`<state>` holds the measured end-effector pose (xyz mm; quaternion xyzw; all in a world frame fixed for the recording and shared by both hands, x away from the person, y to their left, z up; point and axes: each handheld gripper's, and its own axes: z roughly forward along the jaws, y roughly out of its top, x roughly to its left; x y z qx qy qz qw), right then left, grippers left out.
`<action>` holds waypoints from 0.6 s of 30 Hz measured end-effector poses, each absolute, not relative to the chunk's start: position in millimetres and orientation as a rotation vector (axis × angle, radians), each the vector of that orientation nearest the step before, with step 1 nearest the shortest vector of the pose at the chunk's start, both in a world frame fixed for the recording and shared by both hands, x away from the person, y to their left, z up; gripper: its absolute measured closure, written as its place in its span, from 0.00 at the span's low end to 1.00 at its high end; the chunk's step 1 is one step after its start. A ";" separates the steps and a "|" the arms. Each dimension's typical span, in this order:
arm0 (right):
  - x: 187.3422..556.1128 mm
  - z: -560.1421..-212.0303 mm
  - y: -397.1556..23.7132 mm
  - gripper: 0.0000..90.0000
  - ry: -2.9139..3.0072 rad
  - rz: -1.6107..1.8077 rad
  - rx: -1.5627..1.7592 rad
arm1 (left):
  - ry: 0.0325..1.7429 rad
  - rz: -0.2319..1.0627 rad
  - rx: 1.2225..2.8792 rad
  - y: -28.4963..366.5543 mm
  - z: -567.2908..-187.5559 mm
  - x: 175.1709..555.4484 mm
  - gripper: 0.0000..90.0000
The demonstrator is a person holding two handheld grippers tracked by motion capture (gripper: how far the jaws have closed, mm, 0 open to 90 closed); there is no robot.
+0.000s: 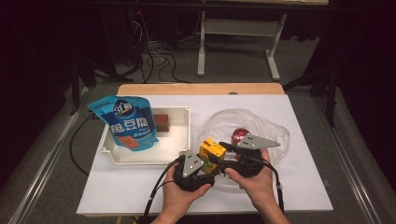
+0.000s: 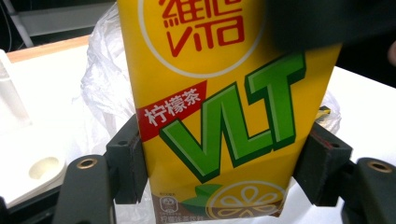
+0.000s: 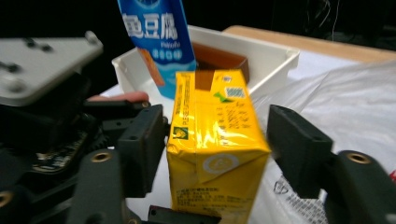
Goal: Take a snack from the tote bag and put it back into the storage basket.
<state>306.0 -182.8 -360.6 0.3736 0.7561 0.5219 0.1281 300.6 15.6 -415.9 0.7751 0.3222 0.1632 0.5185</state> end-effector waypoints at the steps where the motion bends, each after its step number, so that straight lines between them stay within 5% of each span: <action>1: 305.3 -358.2 -184.8 0.39 2.189 1.526 1.082 | 0.772 0.384 1.855 17.4 -416.0 301.5 0.34; 18: 301.5 -353.1 -221.3 0.32 2.113 1.504 1.107 | 0.812 0.414 1.800 43.3 -403.3 307.8 0.34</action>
